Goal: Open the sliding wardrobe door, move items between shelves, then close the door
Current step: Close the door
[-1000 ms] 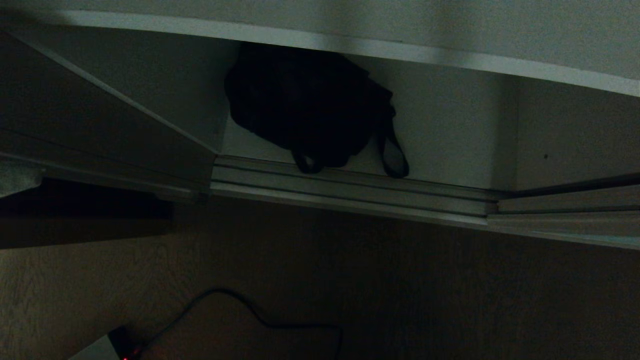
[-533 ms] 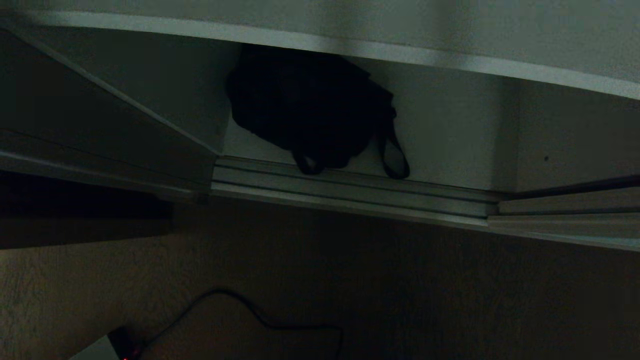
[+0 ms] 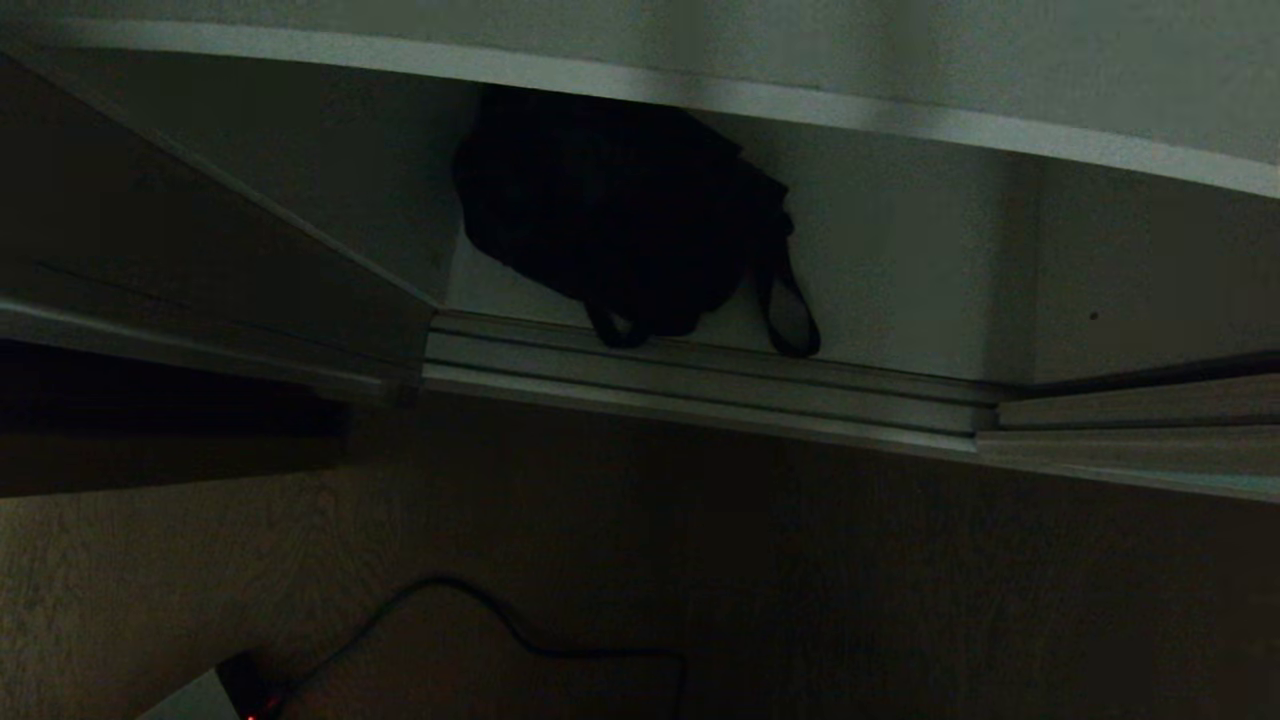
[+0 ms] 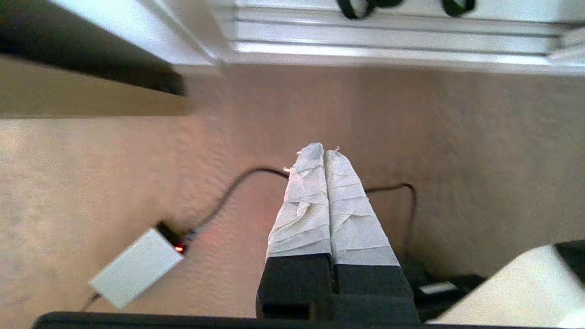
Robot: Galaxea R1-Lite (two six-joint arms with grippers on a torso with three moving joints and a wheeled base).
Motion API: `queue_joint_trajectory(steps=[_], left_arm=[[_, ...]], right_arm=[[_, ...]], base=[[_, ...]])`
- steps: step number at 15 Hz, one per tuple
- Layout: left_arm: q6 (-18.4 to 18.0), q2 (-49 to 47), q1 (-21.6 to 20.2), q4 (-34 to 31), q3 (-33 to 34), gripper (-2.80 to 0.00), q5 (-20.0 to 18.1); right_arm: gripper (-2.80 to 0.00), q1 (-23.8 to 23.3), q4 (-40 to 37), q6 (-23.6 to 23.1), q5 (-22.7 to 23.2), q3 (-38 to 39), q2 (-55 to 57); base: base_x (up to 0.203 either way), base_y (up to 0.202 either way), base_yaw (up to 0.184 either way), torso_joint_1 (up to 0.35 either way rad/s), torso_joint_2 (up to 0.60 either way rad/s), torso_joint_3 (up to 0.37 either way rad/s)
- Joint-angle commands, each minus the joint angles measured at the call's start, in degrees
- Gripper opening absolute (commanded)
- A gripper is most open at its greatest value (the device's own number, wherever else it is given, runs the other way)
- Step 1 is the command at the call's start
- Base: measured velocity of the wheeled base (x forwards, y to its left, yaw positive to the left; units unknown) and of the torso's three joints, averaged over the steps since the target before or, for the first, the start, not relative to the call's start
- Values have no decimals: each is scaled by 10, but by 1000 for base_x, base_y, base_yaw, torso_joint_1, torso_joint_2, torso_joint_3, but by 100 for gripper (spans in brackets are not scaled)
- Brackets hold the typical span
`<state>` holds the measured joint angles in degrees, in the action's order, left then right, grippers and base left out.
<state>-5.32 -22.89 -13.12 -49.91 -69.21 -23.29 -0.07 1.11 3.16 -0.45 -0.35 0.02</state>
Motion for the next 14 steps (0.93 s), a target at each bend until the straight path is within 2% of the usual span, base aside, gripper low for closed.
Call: queue_joint_trajectory(steps=[1, 3, 5, 6, 7, 9, 14], left_arm=[[-3, 68, -13, -7, 22, -280, 11], [7, 68, 0, -23, 48, -280, 51], [5, 59, 52, -5, 72, -280, 81], [-9, 62, 61, 9, 93, -280, 89], [-42, 64, 77, 19, 105, -280, 94], [-82, 91, 122, 32, 121, -280, 106], [-80, 223, 123, 66, 248, -280, 118]], right_arm=[[-280, 0, 0, 0, 0, 0, -1], [-280, 0, 0, 0, 0, 0, -2], [-280, 1, 0, 0, 0, 0, -1], [-280, 0, 0, 0, 0, 0, -1], [-280, 0, 0, 0, 0, 0, -1], [-280, 0, 0, 0, 0, 0, -1], [-280, 0, 0, 0, 0, 0, -1]], base=[[0, 0, 0, 0, 0, 0], [0, 0, 0, 0, 0, 0], [0, 0, 0, 0, 0, 0], [0, 0, 0, 0, 0, 0], [0, 0, 0, 0, 0, 0], [0, 0, 0, 0, 0, 0], [0, 0, 0, 0, 0, 0]])
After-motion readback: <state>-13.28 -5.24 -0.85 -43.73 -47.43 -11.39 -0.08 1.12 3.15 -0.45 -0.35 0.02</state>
